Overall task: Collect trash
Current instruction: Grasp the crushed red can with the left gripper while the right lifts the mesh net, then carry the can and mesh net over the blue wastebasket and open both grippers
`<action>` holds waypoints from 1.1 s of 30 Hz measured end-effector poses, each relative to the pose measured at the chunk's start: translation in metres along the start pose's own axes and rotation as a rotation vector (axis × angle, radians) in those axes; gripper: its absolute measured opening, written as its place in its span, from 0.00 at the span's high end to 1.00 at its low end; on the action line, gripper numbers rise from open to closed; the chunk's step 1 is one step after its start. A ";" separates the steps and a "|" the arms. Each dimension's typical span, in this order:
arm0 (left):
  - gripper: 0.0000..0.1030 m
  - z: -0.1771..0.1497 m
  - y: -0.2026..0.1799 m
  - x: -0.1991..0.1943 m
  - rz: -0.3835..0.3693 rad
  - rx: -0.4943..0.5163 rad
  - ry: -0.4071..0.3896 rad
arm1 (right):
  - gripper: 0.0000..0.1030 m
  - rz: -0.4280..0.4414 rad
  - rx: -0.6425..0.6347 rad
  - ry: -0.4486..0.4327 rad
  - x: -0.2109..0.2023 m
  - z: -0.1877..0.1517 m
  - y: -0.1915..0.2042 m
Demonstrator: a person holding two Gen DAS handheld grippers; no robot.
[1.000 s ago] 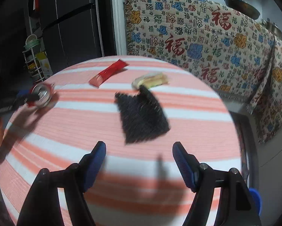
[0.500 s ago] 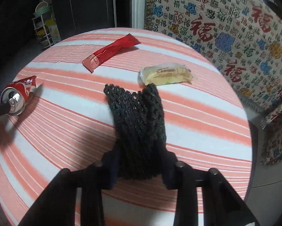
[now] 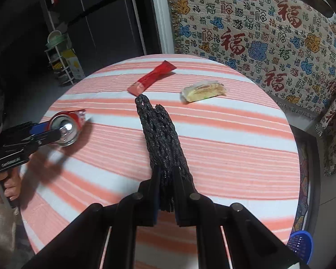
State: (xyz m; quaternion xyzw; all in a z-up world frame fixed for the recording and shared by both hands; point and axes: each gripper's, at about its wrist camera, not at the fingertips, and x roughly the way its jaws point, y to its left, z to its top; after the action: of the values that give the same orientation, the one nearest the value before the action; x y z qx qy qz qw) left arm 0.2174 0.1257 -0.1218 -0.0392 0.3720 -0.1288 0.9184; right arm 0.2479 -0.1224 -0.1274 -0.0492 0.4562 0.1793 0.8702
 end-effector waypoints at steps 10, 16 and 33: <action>0.60 0.000 -0.018 -0.011 -0.006 0.001 -0.030 | 0.90 0.030 0.005 -0.018 -0.024 -0.020 0.011; 0.60 -0.001 -0.030 -0.010 -0.005 0.017 -0.019 | 0.90 0.035 0.033 -0.024 -0.028 -0.026 0.007; 0.60 0.001 -0.092 -0.008 -0.049 0.077 -0.002 | 0.90 0.011 0.118 -0.064 -0.055 -0.048 -0.025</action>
State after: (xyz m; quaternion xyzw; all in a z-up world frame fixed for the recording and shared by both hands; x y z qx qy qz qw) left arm 0.1939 0.0388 -0.1004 -0.0131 0.3646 -0.1655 0.9162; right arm 0.1915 -0.1722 -0.1126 0.0104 0.4382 0.1584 0.8848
